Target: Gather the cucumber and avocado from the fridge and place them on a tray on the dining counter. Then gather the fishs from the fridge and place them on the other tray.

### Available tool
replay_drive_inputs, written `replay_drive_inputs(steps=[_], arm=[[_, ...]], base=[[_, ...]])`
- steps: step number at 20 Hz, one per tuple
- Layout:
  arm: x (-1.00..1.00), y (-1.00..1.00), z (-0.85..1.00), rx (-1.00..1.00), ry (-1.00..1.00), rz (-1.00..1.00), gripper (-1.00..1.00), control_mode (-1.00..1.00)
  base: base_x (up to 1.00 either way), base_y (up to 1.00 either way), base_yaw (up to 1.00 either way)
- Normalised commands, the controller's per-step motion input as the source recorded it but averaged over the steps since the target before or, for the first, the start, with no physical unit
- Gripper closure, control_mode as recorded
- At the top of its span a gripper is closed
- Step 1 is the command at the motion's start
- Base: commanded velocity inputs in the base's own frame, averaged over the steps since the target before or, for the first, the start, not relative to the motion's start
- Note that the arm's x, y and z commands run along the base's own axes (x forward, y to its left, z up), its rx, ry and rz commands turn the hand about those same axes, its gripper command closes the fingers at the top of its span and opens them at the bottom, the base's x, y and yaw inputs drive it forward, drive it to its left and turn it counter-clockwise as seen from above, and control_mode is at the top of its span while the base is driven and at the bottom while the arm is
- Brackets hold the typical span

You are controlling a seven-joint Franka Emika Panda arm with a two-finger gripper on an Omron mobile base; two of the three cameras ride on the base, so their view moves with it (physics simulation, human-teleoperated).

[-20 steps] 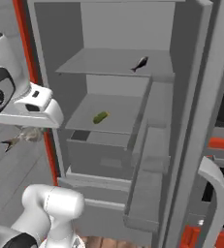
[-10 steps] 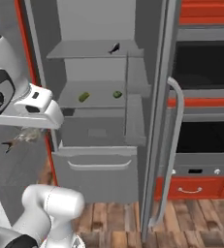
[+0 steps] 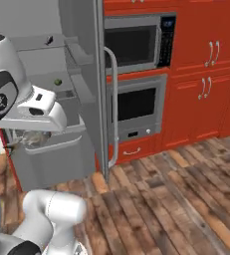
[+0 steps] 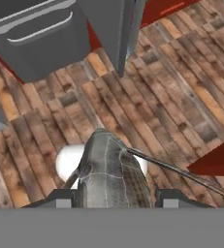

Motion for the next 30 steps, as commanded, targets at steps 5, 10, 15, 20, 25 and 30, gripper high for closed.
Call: replay_drive_inputs(steps=[5, 10, 15, 20, 25, 30], arm=[[0.0, 0.0, 0.0, 0.0, 0.0, 0.0, 1.0, 1.0], [0.0, 0.0, 0.0, 0.0, 0.0, 0.0, 1.0, 1.0], [0.0, 0.0, 0.0, 0.0, 0.0, 0.0, 1.0, 1.0], [0.0, 0.0, 0.0, 0.0, 0.0, 0.0, 1.0, 1.0], [0.0, 0.0, 0.0, 0.0, 0.0, 0.0, 1.0, 1.0], [0.0, 0.0, 0.0, 0.0, 0.0, 0.0, 1.0, 1.0]], base=[[-0.81, 0.01, -0.88], [-0.7, 0.02, -0.91], [-0.59, 0.0, -0.86], [-0.19, -0.17, -0.57], [0.45, -0.8, -0.05], [0.53, -0.96, 0.01]])
